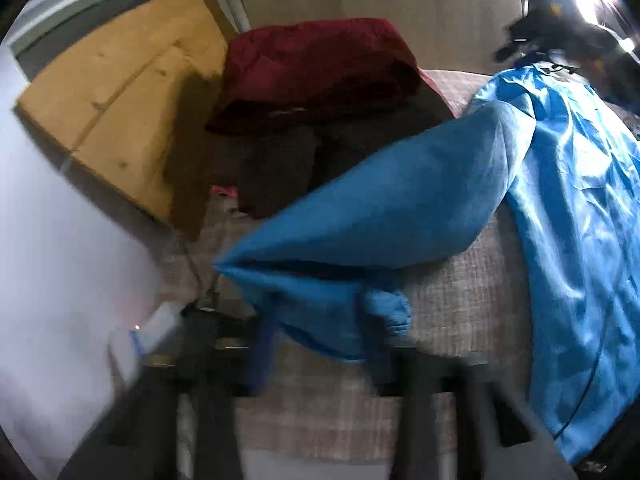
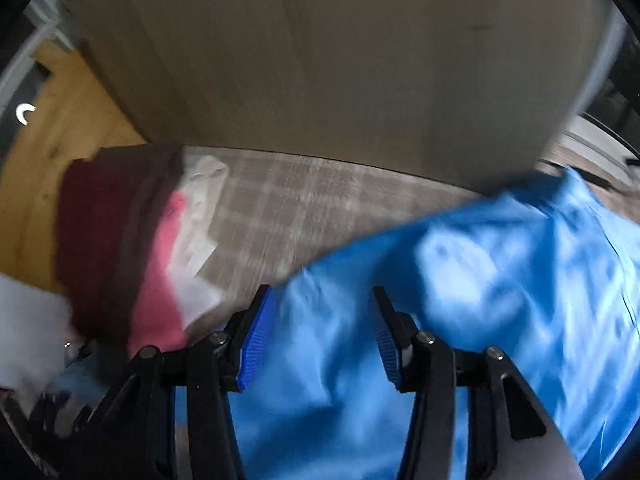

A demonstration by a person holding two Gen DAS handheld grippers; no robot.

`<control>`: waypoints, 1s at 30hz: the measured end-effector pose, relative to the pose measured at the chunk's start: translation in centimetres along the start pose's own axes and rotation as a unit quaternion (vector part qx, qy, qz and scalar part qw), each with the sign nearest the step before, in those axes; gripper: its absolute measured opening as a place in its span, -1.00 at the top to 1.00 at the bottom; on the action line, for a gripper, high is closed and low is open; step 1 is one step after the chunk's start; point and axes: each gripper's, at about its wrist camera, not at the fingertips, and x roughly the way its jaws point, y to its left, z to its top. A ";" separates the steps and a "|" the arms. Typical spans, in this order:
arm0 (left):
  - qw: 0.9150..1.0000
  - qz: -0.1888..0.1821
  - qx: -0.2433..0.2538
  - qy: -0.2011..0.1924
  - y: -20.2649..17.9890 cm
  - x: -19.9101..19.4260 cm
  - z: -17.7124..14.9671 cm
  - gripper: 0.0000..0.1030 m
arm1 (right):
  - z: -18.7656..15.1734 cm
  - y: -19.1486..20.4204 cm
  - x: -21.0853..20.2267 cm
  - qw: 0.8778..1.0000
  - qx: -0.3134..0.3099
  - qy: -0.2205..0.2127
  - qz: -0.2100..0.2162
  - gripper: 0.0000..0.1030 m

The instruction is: Fold clothes

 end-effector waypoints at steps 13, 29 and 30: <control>0.997 -0.070 -0.001 -0.018 -2.9 -8.1 -4.6 1.00 | 3.8 -3.4 6.5 0.992 0.069 0.075 -0.074 0.08; 0.983 -0.179 -0.025 0.010 -6.7 -15.3 -9.2 1.00 | -1.1 -8.3 -8.6 0.988 -0.027 -0.121 0.089 0.99; 0.981 -0.188 -0.016 0.031 -8.2 -14.9 -10.5 1.00 | -2.4 -9.9 -10.1 0.985 -0.041 -0.133 0.099 0.99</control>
